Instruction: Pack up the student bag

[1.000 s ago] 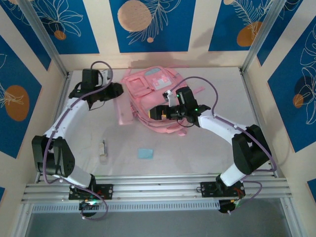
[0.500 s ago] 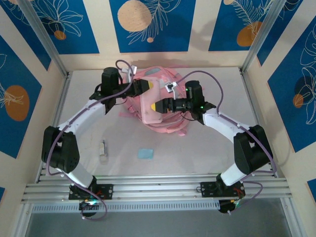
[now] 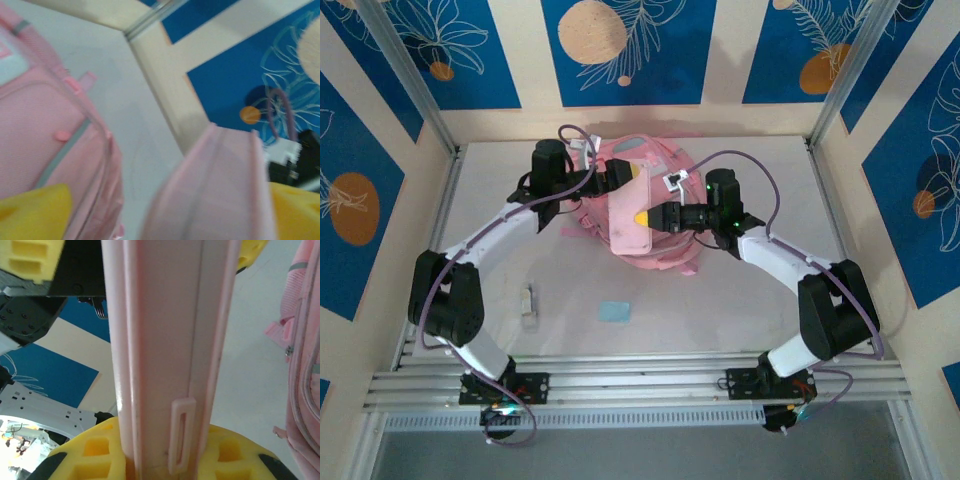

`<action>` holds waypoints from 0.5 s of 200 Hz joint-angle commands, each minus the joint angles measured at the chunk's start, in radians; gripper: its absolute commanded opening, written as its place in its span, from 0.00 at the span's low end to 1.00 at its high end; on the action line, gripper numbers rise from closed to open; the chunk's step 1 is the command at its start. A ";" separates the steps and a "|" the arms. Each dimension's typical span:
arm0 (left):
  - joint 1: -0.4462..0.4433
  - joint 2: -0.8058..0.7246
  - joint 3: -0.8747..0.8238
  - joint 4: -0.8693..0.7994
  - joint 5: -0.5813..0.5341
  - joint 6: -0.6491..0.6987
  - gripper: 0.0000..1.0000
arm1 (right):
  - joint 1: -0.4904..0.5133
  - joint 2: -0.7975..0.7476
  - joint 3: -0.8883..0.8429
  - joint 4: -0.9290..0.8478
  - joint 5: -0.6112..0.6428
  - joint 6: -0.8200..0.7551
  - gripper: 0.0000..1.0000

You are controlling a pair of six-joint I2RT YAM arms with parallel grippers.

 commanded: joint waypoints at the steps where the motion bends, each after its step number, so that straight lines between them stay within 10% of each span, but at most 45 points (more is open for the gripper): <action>1: -0.014 -0.025 0.008 -0.146 -0.198 0.134 1.00 | -0.046 -0.063 -0.031 -0.069 0.056 -0.034 0.13; 100: -0.286 0.178 0.224 -0.501 -0.687 0.662 0.95 | -0.395 -0.239 -0.155 -0.448 0.321 -0.020 0.00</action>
